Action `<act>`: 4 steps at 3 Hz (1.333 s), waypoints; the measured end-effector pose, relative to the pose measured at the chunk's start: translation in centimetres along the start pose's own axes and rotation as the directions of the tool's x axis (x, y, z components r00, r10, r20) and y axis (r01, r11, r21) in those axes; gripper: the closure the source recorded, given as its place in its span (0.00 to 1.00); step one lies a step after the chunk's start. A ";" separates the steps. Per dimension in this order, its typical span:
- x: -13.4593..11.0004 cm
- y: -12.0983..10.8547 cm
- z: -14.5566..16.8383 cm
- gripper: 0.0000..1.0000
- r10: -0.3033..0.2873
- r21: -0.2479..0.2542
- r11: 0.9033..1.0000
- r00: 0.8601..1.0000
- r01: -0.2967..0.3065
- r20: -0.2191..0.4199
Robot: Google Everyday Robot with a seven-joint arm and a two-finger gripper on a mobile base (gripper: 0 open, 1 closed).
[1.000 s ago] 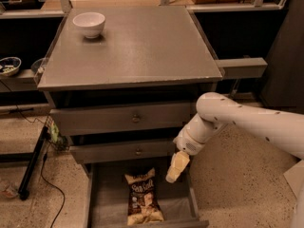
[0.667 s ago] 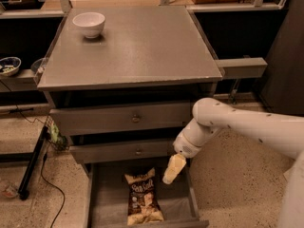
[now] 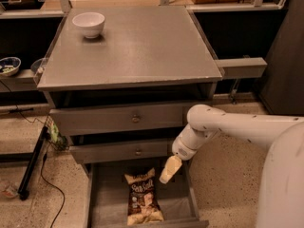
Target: Pick brown chip bag from bottom drawer and place on counter
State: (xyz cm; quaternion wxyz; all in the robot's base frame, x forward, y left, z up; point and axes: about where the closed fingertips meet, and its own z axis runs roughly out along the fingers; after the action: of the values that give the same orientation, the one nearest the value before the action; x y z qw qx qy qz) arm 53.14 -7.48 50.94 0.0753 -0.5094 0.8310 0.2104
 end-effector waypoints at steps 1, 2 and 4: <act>0.0 0.0 0.0 0.00 0.000 0.000 1.000 1.000 0.000 0.000; 0.8 -0.1 2.4 0.00 0.022 -0.011 1.000 1.000 -0.022 -0.019; 6.3 1.9 6.4 0.00 0.084 -0.095 0.991 0.991 -0.094 -0.106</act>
Offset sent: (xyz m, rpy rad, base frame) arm -0.0105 0.0053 -0.0581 -0.0331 0.0567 -0.0318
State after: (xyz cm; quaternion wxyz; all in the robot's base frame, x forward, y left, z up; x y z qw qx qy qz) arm 47.92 -9.17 43.54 -0.0021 -0.4850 0.8442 0.2283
